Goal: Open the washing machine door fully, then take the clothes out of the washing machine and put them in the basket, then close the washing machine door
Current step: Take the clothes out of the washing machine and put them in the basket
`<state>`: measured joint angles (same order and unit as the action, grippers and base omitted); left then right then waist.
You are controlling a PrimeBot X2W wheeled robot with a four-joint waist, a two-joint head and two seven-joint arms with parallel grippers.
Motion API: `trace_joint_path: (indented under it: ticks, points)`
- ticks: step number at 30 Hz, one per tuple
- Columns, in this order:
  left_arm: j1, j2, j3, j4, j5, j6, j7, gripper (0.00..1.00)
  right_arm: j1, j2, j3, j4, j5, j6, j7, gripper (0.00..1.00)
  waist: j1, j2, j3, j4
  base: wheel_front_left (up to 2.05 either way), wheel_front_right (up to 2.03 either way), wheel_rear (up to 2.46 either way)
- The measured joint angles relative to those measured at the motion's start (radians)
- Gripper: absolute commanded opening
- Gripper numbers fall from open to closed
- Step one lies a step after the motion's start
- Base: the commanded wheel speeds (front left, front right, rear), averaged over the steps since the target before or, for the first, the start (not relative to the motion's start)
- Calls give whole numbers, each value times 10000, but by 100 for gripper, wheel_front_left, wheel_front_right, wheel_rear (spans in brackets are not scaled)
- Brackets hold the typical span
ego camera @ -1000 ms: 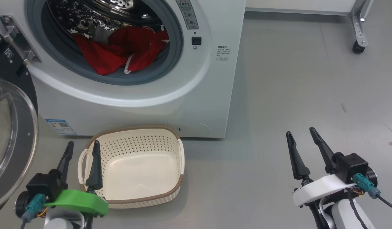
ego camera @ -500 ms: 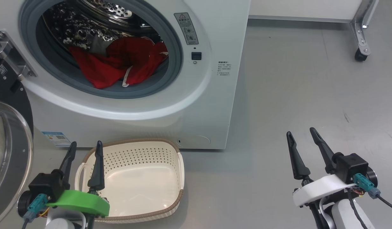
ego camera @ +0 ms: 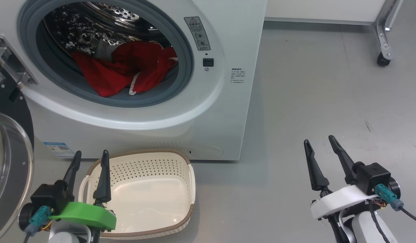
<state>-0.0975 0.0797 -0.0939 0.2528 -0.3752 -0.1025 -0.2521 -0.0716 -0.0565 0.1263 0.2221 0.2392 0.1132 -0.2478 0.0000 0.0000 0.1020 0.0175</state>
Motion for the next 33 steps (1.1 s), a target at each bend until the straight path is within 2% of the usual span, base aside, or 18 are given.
trace_joint_path:
  ticks: [22, 33]
  points:
    - [0, -6, 67, 71, 0, -10, 0, 100, 1, 6, 42, -4, -38, 2, 0, 100, 0, 0, 83, -6, 0, 0, 0]
    - [-8, 98, 311, -94, 81, 138, 46, 100, -11, 12, 215, -201, -61, 17, 0, 100, 0, 0, 772, -155, 0, 0, 0]
